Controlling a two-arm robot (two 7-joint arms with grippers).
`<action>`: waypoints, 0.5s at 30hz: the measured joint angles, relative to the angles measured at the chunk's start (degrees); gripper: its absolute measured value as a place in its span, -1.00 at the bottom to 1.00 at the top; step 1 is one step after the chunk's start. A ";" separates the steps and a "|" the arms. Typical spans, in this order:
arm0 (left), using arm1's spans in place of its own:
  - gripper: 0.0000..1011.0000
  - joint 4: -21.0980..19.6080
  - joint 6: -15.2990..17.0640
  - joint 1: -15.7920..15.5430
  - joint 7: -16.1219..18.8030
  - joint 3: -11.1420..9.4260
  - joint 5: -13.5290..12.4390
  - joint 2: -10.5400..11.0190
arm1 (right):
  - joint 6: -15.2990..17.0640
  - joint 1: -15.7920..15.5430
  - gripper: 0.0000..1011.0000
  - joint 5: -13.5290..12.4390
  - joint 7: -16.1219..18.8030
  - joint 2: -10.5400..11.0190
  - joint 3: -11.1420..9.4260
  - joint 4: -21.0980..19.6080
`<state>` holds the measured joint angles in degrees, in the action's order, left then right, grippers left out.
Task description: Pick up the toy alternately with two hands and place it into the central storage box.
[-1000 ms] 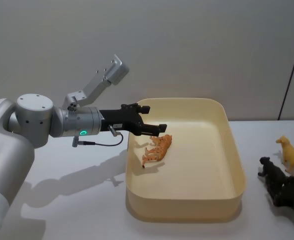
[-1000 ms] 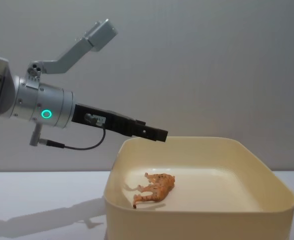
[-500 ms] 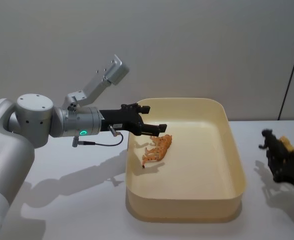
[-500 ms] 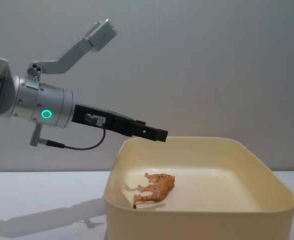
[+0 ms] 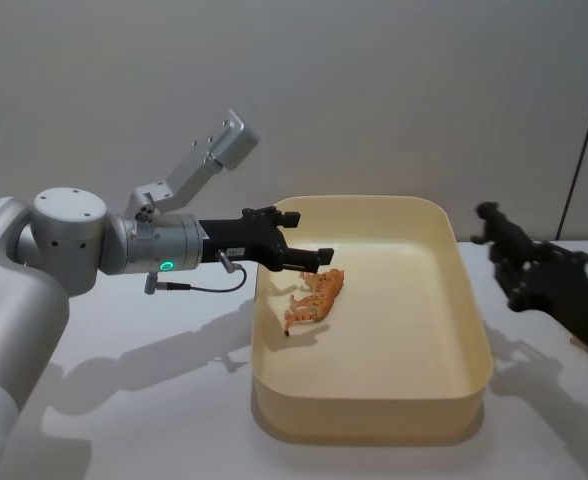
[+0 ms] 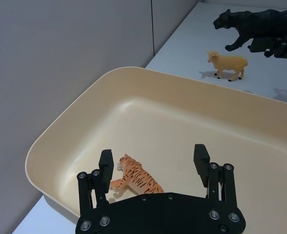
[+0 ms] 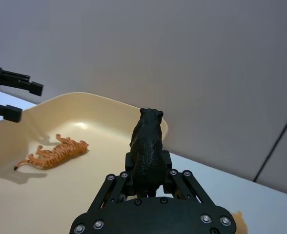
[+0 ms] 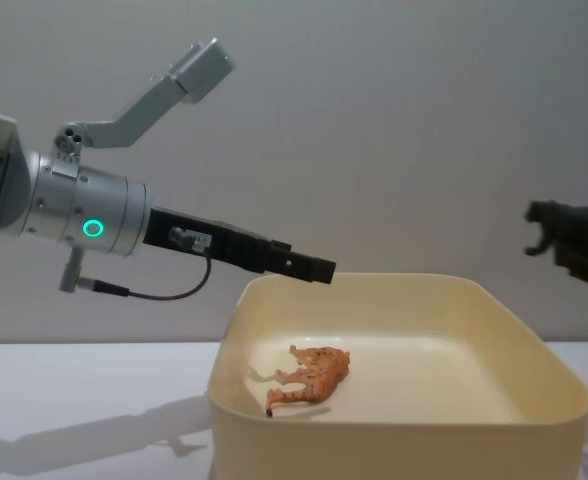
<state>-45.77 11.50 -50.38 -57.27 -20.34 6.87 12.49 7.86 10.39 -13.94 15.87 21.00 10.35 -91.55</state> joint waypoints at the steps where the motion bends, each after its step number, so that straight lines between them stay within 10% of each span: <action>1: 0.98 0.00 0.00 0.00 0.00 0.00 0.00 0.00 | 0.23 0.37 -0.46 0.15 0.52 -0.17 0.09 0.25; 15: 0.98 0.00 0.00 0.00 0.00 0.00 0.00 0.00 | 3.42 9.27 -0.26 3.47 7.91 -4.71 2.95 8.27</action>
<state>-45.77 11.50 -50.38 -57.27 -20.34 6.87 12.49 11.28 19.66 -10.47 23.78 16.29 13.29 -83.28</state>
